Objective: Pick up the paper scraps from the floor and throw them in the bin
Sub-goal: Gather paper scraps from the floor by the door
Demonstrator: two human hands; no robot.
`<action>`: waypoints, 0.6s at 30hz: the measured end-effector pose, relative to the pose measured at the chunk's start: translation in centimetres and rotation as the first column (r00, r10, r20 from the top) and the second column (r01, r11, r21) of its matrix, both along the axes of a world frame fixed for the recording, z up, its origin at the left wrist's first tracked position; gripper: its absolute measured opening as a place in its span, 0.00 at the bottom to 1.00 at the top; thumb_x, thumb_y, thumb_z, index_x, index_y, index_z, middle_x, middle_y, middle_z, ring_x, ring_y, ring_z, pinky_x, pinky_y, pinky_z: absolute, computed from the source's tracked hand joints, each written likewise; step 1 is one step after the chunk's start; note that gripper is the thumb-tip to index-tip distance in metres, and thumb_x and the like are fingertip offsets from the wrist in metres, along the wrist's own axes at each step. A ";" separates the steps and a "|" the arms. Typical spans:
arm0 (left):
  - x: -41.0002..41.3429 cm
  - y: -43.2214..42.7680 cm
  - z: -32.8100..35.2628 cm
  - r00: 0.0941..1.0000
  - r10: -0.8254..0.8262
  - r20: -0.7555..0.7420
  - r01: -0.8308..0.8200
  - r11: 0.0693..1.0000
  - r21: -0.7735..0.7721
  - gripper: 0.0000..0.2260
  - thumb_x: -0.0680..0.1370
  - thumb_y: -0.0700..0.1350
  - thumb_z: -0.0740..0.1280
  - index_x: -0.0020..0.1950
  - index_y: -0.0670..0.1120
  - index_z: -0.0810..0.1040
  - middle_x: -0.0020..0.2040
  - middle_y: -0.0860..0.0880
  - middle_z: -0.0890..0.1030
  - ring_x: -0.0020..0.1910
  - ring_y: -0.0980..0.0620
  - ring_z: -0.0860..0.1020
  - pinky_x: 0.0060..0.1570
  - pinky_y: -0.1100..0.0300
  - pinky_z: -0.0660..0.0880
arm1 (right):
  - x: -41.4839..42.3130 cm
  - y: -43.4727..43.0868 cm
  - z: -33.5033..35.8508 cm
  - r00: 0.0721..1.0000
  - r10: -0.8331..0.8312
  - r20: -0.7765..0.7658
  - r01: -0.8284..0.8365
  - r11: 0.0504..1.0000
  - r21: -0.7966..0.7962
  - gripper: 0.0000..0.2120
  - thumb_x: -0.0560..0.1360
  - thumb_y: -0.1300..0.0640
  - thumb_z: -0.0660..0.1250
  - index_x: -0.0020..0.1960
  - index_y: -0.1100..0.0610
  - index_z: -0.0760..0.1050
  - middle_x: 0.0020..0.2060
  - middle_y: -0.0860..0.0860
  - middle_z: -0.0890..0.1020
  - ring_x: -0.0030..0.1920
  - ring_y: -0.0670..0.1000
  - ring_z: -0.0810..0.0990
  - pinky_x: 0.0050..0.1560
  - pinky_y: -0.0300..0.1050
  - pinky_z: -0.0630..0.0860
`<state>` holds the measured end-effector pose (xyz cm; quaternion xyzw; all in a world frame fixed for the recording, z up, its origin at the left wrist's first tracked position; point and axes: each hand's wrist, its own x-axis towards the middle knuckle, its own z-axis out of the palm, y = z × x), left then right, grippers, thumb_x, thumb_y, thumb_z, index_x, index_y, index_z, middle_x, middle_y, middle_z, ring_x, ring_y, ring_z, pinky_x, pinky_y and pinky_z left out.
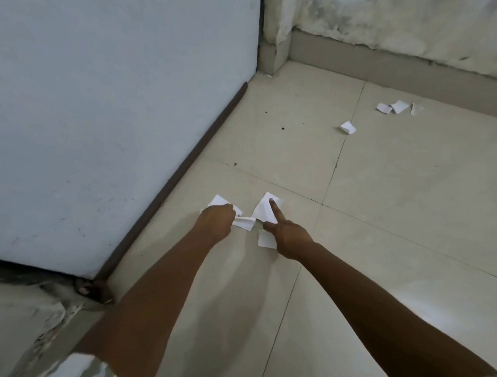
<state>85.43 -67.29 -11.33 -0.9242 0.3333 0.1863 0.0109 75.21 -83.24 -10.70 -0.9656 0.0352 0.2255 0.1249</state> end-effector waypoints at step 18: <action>-3.0 4.9 3.8 0.906 0.322 -0.274 -0.404 0.852 -0.334 0.09 0.75 0.41 0.60 0.47 0.38 0.78 0.46 0.41 0.79 0.47 0.40 0.78 0.42 0.54 0.70 | 1.9 1.3 -0.2 0.991 -0.107 0.082 0.116 0.986 -0.118 0.27 0.76 0.65 0.55 0.73 0.58 0.56 0.61 0.60 0.73 0.57 0.61 0.75 0.52 0.50 0.74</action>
